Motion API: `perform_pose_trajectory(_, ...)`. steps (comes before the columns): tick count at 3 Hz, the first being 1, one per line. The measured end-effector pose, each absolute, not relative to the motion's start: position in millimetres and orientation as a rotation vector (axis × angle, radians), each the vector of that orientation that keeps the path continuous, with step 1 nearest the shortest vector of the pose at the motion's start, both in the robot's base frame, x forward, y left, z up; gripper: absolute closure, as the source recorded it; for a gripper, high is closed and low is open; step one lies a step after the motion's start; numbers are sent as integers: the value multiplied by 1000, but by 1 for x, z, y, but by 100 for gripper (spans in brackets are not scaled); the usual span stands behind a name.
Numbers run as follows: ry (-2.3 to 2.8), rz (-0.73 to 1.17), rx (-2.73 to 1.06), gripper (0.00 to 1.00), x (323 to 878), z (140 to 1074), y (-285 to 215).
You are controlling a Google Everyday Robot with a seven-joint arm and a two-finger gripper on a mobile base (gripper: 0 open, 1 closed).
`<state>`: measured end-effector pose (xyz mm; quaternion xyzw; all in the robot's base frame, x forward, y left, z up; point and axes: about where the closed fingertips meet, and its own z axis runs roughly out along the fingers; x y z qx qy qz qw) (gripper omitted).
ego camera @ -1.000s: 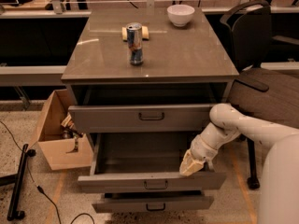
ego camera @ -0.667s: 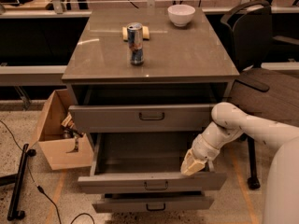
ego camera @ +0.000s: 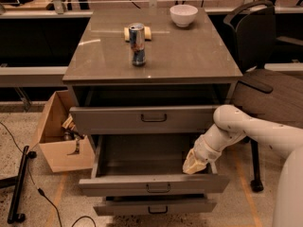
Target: Open middle drawer
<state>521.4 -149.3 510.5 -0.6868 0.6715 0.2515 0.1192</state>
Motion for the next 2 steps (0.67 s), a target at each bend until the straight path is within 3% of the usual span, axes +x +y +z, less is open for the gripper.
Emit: perform_pose_trajectory(2,1999,439,-1990,100,549,490,-146)
